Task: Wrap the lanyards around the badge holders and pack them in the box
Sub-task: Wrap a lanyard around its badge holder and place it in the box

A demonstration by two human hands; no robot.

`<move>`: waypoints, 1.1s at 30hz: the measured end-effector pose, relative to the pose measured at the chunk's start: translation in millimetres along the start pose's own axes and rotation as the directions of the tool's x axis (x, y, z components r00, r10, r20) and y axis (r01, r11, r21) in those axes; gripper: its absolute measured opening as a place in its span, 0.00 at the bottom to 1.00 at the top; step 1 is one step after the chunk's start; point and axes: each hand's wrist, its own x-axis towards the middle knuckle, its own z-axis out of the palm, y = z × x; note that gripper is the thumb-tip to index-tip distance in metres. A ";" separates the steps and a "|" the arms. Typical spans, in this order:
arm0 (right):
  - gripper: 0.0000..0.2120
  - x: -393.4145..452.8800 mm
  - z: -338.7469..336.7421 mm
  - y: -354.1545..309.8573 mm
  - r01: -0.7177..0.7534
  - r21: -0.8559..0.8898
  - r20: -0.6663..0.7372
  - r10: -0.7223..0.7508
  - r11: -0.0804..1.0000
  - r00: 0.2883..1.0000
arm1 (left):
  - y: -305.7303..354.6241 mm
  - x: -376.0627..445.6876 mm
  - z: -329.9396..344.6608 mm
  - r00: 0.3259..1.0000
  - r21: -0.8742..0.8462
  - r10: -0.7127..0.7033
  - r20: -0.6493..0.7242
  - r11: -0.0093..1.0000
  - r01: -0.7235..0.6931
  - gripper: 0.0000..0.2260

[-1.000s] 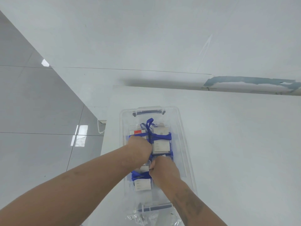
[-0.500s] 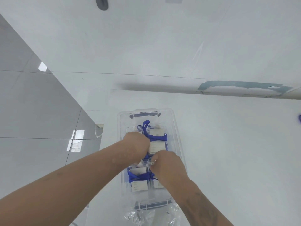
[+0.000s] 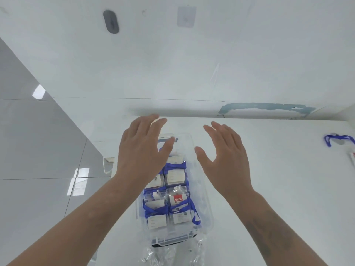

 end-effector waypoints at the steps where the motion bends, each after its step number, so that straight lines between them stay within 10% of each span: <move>1: 0.25 0.3 -1.7 3.4 0.009 -0.017 0.003 -0.009 1.000 1.000 | 1.8 -3.2 0.6 1.000 -0.020 -0.006 -0.001 1.000 0.006 0.22; 14: 0.29 -9.5 -45.1 61.9 0.045 -0.028 -0.025 -0.046 0.999 0.999 | 74.4 -17.5 6.5 0.997 -0.092 -0.059 0.045 0.994 0.063 0.27; 33: 0.29 0.6 -155.6 367.2 0.085 0.092 0.043 -0.089 0.992 0.995 | 375.3 13.6 129.0 0.993 -0.036 -0.105 0.060 0.994 0.107 0.28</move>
